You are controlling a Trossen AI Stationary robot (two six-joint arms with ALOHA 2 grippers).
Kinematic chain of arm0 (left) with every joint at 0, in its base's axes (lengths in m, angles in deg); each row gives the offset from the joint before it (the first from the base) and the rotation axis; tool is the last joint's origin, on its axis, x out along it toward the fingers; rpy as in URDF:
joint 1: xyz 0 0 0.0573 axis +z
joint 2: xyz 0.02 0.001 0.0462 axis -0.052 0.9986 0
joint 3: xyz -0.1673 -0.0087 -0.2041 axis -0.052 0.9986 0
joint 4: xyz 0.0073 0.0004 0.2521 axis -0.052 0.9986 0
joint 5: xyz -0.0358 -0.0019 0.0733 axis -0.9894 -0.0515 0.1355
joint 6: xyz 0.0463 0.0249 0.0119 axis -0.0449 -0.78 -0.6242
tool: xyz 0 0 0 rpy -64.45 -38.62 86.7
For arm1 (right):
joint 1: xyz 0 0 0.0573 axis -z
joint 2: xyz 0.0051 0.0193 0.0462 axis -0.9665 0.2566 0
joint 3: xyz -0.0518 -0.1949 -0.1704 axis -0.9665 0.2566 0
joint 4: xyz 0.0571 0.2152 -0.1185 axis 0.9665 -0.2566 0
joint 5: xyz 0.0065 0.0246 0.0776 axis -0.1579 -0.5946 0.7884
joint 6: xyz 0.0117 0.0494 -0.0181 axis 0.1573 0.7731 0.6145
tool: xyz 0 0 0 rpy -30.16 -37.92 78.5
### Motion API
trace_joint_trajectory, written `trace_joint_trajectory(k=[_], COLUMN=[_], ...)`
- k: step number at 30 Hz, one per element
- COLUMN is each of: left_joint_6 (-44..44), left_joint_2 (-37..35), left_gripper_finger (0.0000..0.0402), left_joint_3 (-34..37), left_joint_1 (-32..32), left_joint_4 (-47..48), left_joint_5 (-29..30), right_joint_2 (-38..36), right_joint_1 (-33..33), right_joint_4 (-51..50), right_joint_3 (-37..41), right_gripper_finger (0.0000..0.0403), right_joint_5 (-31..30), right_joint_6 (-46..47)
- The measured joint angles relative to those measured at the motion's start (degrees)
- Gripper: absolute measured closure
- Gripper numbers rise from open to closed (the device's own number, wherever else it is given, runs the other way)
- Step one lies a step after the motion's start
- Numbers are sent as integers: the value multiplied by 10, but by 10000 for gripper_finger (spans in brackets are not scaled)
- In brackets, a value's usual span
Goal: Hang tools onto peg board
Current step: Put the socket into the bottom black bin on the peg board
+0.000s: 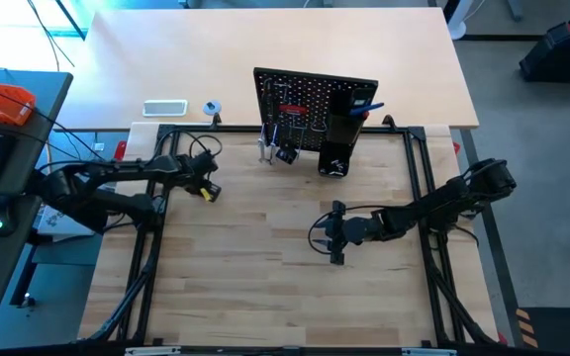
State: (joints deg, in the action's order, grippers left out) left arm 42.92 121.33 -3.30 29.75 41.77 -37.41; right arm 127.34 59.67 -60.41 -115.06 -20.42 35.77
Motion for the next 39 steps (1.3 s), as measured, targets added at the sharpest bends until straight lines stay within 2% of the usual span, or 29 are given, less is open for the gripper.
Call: trace_joint_trajectory(k=[5, 8, 16, 25, 33, 36, 39], left_joint_6=[-21, -33, -36, -41, -66, -72, -83], left_joint_2=[11, 11, 14, 13, -5, -13, -14], left_gripper_finger=[327, 347, 346, 346, 346, 346, 346], left_joint_3=[-1, -1, -15, -92, -159, -182, -198], left_joint_1=[0, 0, -7, -41, -90, -115, -142], left_joint_4=[-14, -18, 6, 83, 82, 46, -23], left_joint_5=[-7, -9, -17, -25, -132, -167, -226], right_joint_2=[0, 0, 0, 0, 0, 0, 0], right_joint_1=[0, 0, 0, 0, -6, -17, -27], right_joint_4=[0, 0, 0, 2, 61, 80, 94], right_joint_3=[0, 0, 0, 0, 0, -7, -21], right_gripper_finger=[215, 215, 215, 215, 215, 215, 215], right_joint_5=[0, 0, 0, 0, 23, 23, 22], right_joint_6=[0, 0, 0, -2, -73, -127, -187])
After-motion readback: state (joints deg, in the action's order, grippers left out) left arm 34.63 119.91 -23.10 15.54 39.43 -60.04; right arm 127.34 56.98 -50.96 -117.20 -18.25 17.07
